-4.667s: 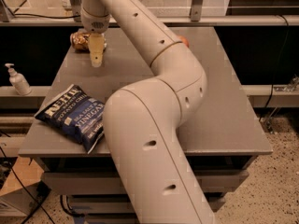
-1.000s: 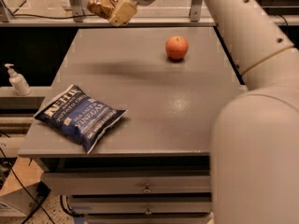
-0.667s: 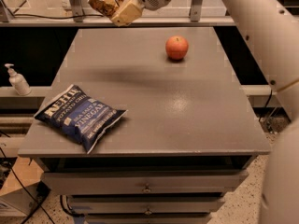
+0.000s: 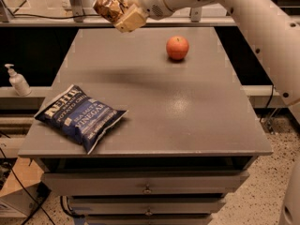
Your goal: Place orange can upright
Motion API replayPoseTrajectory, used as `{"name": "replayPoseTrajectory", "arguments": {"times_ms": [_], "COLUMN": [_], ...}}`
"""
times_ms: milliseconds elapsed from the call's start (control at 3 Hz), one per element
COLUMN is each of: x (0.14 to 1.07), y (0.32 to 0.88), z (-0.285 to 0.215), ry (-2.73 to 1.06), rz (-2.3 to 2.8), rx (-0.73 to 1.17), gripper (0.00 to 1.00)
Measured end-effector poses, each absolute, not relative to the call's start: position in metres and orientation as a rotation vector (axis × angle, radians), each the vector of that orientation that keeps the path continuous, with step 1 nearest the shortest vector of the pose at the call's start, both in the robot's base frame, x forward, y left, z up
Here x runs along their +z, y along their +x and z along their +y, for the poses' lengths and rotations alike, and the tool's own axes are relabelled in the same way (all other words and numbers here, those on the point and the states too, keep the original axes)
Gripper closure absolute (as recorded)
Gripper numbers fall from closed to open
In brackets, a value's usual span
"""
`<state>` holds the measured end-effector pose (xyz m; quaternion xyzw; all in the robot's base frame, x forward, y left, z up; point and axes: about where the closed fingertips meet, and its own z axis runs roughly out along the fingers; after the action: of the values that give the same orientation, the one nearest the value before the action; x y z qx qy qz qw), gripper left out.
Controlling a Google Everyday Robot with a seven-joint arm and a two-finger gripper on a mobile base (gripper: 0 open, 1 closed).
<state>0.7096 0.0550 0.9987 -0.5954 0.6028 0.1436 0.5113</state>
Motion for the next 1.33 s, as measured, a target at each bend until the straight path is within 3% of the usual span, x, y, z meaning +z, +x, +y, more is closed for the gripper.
{"name": "replayPoseTrajectory", "arguments": {"times_ms": [1333], "x": [0.945], "y": [0.674], "z": [0.039], "ry": [-1.116], "rz": [1.425], "rx": [0.691], "gripper": [1.00]}}
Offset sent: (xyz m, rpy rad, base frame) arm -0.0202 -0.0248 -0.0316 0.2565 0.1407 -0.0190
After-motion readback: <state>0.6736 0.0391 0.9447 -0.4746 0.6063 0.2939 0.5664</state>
